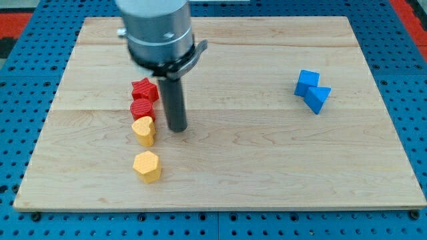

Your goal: Move the red star below the green star

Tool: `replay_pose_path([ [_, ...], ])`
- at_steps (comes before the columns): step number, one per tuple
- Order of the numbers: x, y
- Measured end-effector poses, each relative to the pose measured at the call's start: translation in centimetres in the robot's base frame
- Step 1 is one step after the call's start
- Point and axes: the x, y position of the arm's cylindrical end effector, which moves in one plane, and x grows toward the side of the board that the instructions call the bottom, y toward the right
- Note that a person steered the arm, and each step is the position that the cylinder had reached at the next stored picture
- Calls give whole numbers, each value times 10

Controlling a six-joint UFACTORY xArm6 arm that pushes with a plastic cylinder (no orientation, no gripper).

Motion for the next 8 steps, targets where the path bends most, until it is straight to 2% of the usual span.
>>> replay_pose_path([
  [1,-47,-24],
  [2,-45,-56],
  [3,-39,-51],
  [5,-96,-60],
  [6,-116,-95],
  [8,-117,-166],
])
